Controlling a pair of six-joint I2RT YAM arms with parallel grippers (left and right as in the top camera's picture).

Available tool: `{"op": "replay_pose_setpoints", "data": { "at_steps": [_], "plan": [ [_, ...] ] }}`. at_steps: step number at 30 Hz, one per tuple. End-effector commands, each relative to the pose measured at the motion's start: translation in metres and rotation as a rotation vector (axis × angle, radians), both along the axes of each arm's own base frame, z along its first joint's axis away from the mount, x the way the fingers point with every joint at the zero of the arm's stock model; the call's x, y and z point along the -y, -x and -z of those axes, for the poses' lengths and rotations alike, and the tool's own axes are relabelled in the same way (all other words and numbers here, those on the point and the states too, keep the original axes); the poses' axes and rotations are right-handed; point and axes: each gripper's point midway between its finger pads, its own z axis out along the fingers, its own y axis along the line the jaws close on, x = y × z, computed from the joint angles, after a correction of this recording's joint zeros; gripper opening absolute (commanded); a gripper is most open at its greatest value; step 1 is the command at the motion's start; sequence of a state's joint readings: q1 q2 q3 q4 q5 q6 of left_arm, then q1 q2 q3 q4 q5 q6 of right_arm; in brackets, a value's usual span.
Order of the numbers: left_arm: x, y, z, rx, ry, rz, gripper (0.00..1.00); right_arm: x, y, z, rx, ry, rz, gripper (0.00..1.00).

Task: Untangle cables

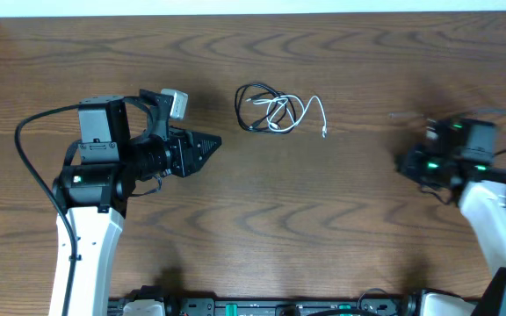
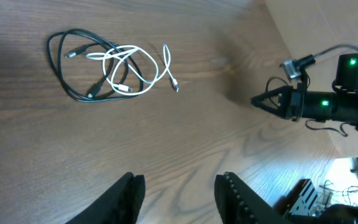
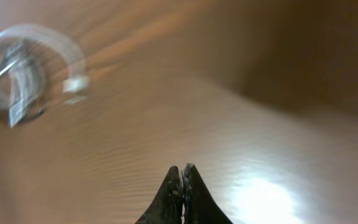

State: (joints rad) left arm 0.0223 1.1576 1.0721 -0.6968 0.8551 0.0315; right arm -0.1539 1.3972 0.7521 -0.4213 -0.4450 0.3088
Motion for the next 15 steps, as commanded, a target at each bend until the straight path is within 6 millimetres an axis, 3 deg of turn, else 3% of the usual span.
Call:
{"op": "replay_pose_setpoints", "data": {
  "at_steps": [1, 2, 4, 7, 9, 10, 11, 13, 15],
  "plan": [
    [-0.008, -0.006, 0.003, 0.021, -0.061, -0.035, 0.37, -0.073, -0.001, -0.022, 0.169, -0.017, -0.369, 0.09],
    [-0.017, -0.01, 0.009, 0.017, -0.111, -0.079, 0.35, -0.096, -0.002, -0.029, 0.222, -0.004, -0.456, 0.15],
    [-0.03, -0.016, 0.015, 0.004, -0.165, -0.148, 0.33, -0.118, -0.004, -0.038, 0.281, -0.005, -0.518, 0.19],
    [-0.041, -0.018, 0.014, -0.016, -0.171, -0.222, 0.32, -0.137, -0.018, -0.047, 0.364, 0.057, -0.512, 0.22],
    [-0.043, -0.016, 0.008, -0.009, -0.154, -0.243, 0.32, -0.139, -0.031, -0.053, 0.413, 0.117, -0.458, 0.26],
    [-0.042, -0.014, 0.003, 0.006, -0.15, -0.246, 0.33, -0.14, -0.039, -0.058, 0.445, 0.137, -0.428, 0.34],
    [-0.042, -0.011, -0.003, 0.023, -0.147, -0.25, 0.34, -0.144, -0.047, -0.064, 0.485, 0.145, -0.402, 0.5],
    [-0.042, -0.004, -0.016, 0.062, -0.134, -0.262, 0.43, -0.147, -0.056, -0.069, 0.525, 0.142, -0.375, 0.7],
    [-0.042, 0.007, -0.035, 0.118, -0.115, -0.279, 0.48, -0.15, -0.069, -0.062, 0.52, 0.097, -0.314, 0.85]
  ]
}}
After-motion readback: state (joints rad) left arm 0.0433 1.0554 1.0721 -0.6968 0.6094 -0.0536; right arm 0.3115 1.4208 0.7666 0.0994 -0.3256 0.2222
